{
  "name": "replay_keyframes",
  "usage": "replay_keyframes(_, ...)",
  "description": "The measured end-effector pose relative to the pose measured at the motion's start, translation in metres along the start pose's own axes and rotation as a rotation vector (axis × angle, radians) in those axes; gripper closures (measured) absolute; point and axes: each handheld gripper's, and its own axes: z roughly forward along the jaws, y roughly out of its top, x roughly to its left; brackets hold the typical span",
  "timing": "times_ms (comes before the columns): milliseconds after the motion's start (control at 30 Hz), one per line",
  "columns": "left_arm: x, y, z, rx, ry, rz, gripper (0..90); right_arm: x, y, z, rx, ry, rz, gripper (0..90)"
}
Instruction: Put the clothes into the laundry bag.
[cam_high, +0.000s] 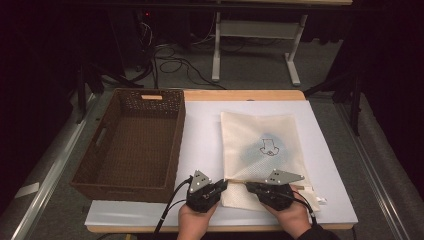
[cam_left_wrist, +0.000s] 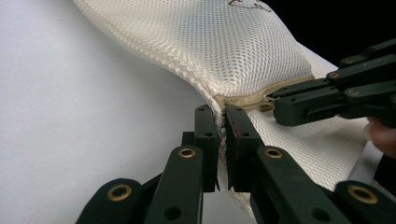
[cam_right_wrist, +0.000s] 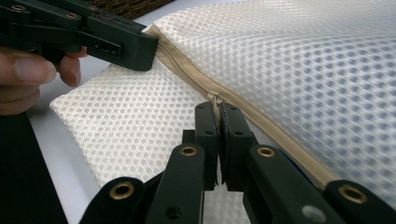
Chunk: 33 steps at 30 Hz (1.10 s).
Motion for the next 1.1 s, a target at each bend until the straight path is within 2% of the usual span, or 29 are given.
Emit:
replay_keyframes(167,-0.001,-0.001,0.002,0.012,-0.01,0.004,84.3,-0.002,-0.002,-0.005,0.0,0.006,-0.005,88.4)
replay_keyframes(600,-0.001,-0.002,0.003,0.034,-0.006,0.017,83.9,-0.009,-0.007,-0.017,0.001,-0.007,-0.011,88.4)
replay_keyframes(833,-0.001,-0.002,0.003,0.035,-0.012,0.015,83.7,-0.018,-0.009,-0.026,-0.004,-0.012,0.012,88.4)
replay_keyframes(1033,0.001,-0.005,0.002,0.03,-0.023,0.001,83.4,-0.019,-0.009,-0.024,-0.005,-0.011,0.025,88.4)
replay_keyframes(1100,0.001,-0.005,0.002,0.035,-0.023,0.009,83.4,-0.019,-0.009,-0.022,-0.001,-0.013,0.026,88.3)
